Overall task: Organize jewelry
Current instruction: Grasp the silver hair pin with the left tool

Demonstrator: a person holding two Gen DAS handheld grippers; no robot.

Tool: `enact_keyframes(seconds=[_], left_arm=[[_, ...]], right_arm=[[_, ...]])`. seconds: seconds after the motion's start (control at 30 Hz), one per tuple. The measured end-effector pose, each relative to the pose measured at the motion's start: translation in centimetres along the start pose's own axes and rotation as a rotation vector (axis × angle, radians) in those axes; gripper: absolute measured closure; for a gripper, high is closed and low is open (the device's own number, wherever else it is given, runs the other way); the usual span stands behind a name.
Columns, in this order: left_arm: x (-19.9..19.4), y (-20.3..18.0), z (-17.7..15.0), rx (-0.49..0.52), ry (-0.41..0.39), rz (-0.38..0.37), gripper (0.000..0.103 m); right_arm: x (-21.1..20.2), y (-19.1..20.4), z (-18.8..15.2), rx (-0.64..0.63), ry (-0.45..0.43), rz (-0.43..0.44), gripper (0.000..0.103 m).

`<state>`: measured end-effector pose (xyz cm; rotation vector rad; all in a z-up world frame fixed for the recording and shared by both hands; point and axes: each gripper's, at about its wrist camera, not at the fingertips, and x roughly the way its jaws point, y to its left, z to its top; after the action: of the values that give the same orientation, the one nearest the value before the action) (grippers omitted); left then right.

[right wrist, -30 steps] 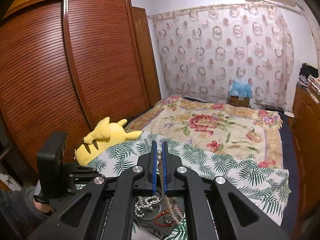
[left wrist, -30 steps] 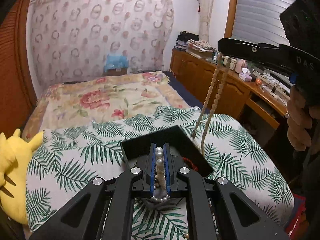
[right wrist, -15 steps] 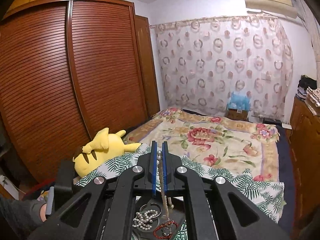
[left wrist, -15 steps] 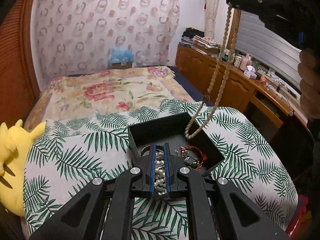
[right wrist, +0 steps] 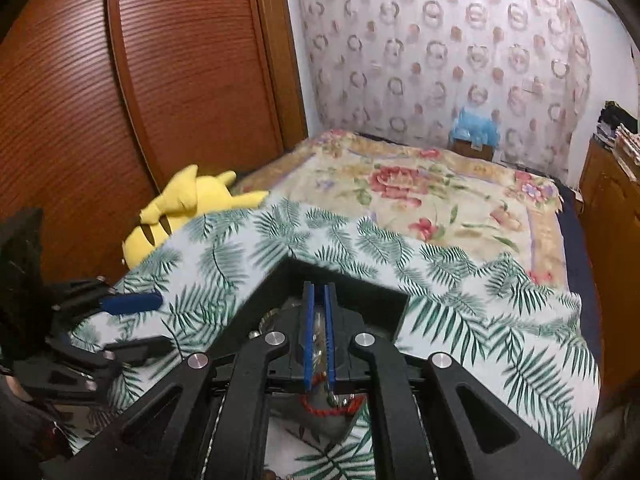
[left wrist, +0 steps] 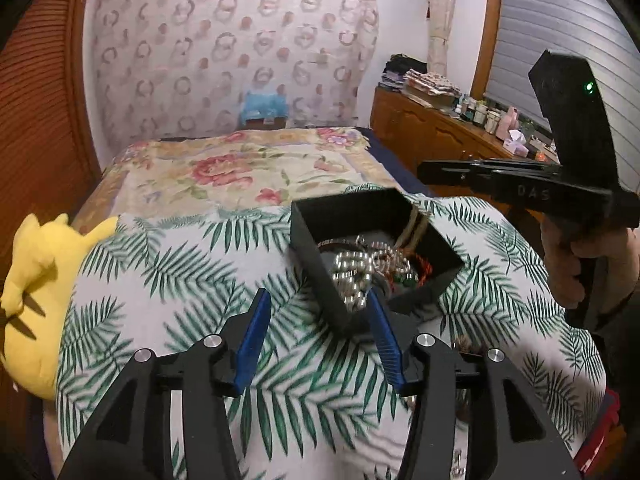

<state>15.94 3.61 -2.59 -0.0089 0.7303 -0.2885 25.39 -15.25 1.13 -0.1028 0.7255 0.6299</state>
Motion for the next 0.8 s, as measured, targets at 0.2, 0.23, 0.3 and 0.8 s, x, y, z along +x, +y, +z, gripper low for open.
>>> enact_keyframes(seconds=[0.2,0.23,0.3,0.8], left_arm=[[-1.6,-0.5,-2.4,0.004,0.006,0.013,0.049],[-1.9,-0.7,-2.8,0.007,0.007,0.011,0.049],[-2.4,-1.3,-3.8,0.017,0.012,0.006,0.049],[-3.9,-5.7,-10.3,0.067,0.079,-0.053,0.048]], right_arm=[[-2.5,0.3,-3.1,0.021,-0.013,-0.011,0.077],[-2.9,0.5,-3.6,0.022,-0.011,-0.008,0.077],[-3.8,1.1,-5.2,0.017,0.004,-0.012,0.077],[-9.1,5.8,-18.8,0.055,0.079,-0.013,0.077]])
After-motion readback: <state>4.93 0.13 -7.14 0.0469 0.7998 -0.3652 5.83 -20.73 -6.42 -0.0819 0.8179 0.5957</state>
